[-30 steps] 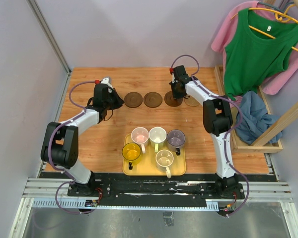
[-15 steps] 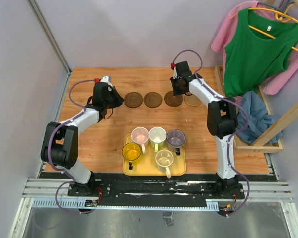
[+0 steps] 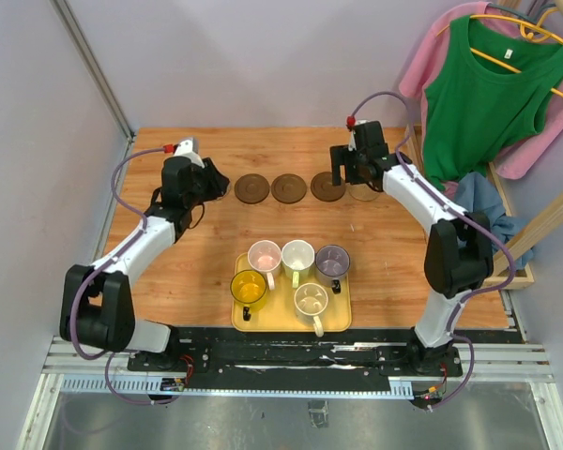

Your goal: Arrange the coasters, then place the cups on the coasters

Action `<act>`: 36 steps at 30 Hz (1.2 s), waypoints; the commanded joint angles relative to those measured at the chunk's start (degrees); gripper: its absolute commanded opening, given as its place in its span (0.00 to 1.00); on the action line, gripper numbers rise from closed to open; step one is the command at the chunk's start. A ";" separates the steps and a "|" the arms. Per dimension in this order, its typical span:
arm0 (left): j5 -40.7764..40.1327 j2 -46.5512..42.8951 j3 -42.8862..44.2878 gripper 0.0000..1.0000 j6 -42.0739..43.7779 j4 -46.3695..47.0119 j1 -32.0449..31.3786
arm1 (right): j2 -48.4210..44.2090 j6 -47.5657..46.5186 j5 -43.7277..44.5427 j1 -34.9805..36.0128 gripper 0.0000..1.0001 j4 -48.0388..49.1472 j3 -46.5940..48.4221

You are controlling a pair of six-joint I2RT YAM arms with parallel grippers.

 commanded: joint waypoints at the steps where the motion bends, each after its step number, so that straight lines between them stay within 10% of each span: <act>1: -2.40 -4.42 -2.32 0.47 1.37 0.14 0.44 | -5.24 3.11 4.12 -2.00 0.91 2.19 -5.66; 8: -3.40 -10.11 -6.30 0.89 0.15 -0.09 0.44 | -13.60 5.62 4.98 -2.32 0.98 3.09 -14.91; 28: 0.08 -24.65 -15.78 0.94 -3.98 0.40 0.44 | -43.82 7.36 1.21 -1.67 0.99 0.01 -37.65; 36: 3.54 -30.39 -20.30 1.00 -3.69 -0.80 0.37 | -52.78 11.95 4.59 9.01 1.00 -6.13 -44.02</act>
